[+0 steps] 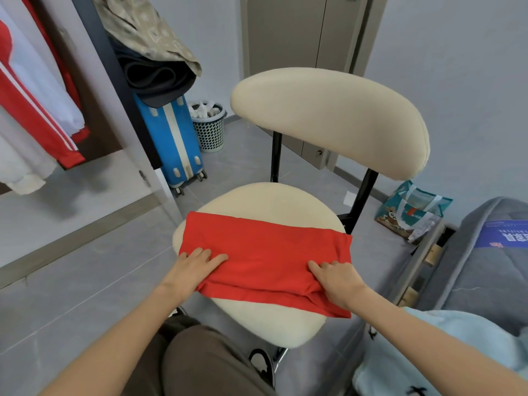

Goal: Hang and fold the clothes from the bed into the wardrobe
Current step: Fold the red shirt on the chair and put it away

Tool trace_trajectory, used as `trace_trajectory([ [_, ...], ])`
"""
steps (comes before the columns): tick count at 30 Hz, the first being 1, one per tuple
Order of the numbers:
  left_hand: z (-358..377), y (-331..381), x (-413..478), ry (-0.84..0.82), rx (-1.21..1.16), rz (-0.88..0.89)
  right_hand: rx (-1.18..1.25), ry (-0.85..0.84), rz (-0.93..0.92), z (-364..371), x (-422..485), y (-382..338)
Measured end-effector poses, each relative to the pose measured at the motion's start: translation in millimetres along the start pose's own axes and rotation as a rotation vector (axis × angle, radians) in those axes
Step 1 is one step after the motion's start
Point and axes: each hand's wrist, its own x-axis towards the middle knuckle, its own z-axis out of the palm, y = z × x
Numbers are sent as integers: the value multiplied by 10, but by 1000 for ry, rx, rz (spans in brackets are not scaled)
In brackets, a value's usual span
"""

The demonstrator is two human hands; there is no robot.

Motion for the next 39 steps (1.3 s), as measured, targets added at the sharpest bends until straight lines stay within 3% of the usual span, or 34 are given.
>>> trace_trajectory([
  [5,5,-69,-44,71,-53,-12,-30,12,36,-138,-2,27],
  [8,-45,-93,-1,-183,-209,25,-67,-297,73,-205,-41,35],
  [10,-157,-106,117,-244,-337,-17,-52,-434,108,-289,-22,18],
  [12,-313,-43,270,-105,-381,-65,15,-305,132,-405,45,-65],
  [15,-391,263,457,166,-401,-95,184,126,175,-492,232,-289],
  [17,-342,503,583,257,-397,-137,329,286,181,-446,422,-426],
  [21,-134,807,851,197,-375,-231,532,187,255,-191,729,-598],
  [24,129,826,906,136,-376,-298,491,147,300,109,791,-618],
  [32,369,598,871,163,-505,-492,529,93,508,403,675,-163],
  [35,293,616,917,67,-521,-543,588,14,613,360,652,-135],
  [37,197,609,979,27,-484,-504,604,-39,646,278,611,-100],
  [39,78,630,1072,58,-382,-318,499,-14,540,196,518,-132],
])
